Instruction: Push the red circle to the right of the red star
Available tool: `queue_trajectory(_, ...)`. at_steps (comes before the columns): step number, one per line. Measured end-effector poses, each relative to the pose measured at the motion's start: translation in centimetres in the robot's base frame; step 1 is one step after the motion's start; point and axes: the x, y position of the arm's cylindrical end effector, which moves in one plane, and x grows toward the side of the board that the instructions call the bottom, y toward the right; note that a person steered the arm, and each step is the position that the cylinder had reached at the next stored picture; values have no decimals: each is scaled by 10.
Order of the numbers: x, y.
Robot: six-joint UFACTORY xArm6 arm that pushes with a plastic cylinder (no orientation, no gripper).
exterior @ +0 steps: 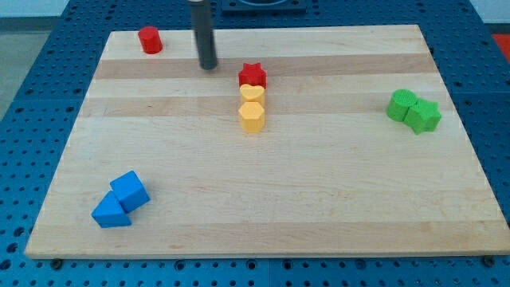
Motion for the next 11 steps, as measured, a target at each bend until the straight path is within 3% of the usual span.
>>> queue_trajectory(2, 0, -114)
queue_trajectory(4, -53, -161)
queue_trajectory(5, -72, -146)
queue_trajectory(9, -63, 2)
queue_trajectory(11, -28, -8)
